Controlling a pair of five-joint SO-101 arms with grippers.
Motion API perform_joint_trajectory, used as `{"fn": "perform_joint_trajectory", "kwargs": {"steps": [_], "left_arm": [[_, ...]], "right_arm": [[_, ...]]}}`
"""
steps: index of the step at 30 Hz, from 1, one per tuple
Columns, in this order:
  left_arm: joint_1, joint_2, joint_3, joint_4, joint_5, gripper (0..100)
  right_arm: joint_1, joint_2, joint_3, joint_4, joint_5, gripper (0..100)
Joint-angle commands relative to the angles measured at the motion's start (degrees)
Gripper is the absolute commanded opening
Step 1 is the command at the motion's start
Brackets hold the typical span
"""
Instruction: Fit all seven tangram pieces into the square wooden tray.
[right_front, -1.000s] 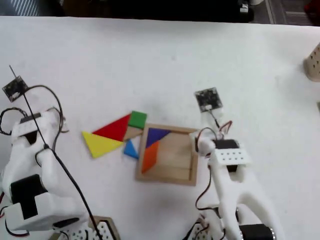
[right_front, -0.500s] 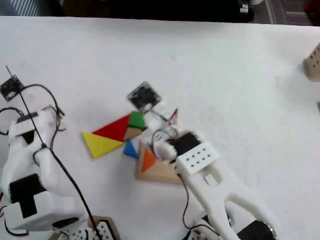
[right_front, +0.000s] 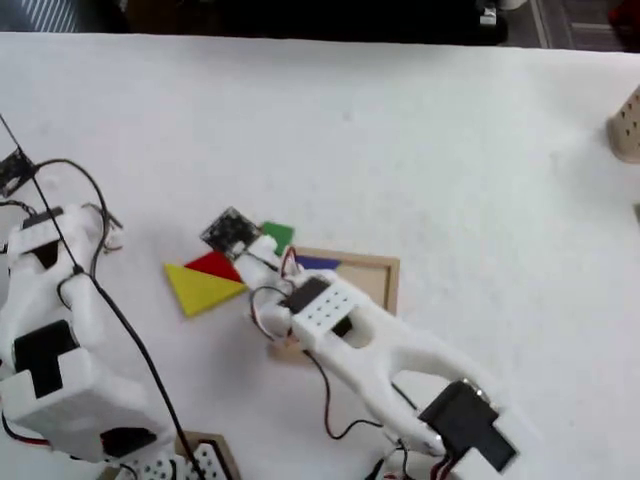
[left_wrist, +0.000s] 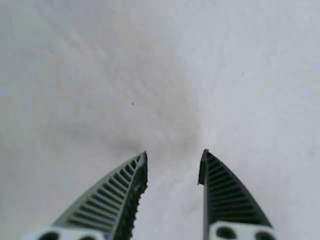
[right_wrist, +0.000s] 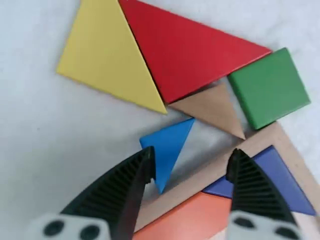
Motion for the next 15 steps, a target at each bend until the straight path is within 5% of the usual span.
{"fn": "perform_joint_trajectory", "kwargs": {"steps": [1,15], "left_arm": [[-0.2,-0.2,-3.0,0.4,0.6,19],[-0.1,0.0,-3.2,0.4,0.5,19]], "right_arm": [[-2.3,-0.6,-4.6,1.6,-3.3,23.6],[-4.4,5.3,-8.0,2.9,-10.0,23.5]]}}
